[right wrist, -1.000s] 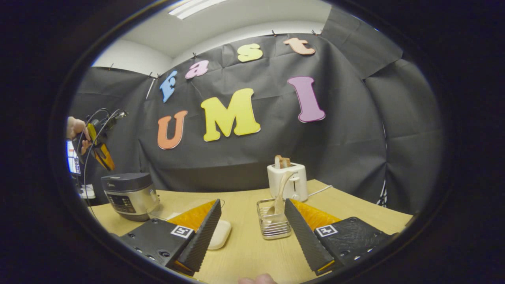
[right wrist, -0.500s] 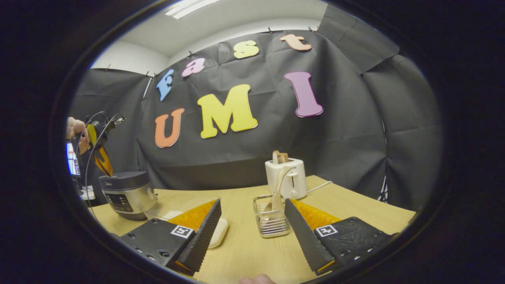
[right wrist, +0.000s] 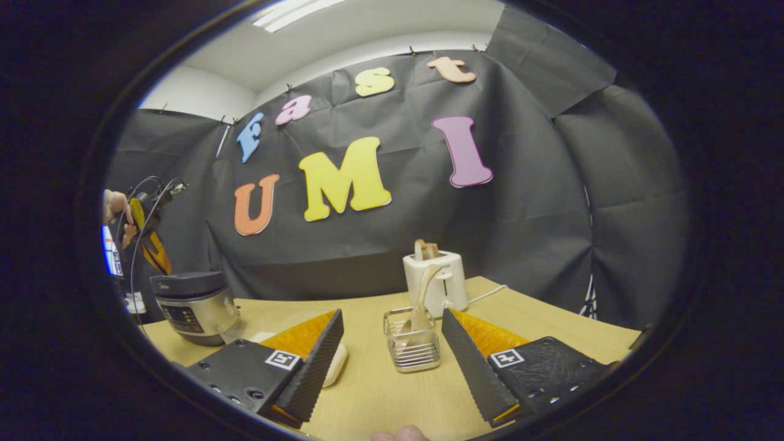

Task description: Close the left gripper, press the button to open the rice cooker; take a wooden spoon from the chopstick holder with the right hand, scoop a spoonful of rice and pour it into the rice cooker, then put the wooden spoon back into the chopstick holder.

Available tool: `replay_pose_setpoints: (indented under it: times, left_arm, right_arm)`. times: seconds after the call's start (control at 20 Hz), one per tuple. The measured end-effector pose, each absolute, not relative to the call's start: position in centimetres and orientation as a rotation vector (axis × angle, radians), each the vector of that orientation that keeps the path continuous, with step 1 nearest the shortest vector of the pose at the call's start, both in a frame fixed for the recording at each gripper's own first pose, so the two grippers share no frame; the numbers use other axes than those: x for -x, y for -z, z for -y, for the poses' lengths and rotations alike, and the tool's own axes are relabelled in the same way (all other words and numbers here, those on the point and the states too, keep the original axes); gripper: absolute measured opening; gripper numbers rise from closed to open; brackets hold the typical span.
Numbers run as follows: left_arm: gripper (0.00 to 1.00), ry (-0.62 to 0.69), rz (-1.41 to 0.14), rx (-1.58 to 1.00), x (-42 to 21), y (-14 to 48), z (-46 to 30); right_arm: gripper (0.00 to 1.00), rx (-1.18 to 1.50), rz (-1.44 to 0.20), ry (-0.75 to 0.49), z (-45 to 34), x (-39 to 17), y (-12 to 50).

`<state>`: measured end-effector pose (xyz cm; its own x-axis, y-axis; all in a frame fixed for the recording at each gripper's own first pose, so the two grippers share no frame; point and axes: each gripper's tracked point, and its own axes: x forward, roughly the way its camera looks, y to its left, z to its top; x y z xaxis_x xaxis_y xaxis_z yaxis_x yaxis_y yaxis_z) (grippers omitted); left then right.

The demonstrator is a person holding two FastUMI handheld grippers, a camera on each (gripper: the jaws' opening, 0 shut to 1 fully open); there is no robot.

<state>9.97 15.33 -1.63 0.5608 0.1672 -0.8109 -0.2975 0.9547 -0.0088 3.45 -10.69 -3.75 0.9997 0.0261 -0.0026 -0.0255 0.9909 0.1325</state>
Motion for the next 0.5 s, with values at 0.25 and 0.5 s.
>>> replay_pose_setpoints:
  times: [0.25, 0.5]
  left_arm:
    - [0.62, -0.363, -0.634, 0.005, -12.1, -6.3, -17.9]
    - [0.97, -0.286, -0.521, 0.021, -12.0, -9.4, -16.8]
  right_arm:
    - [0.93, -0.118, 0.018, -0.009, 11.2, -2.5, 2.3]
    - [0.93, -0.102, 0.043, 0.005, 11.4, -1.8, 1.0]
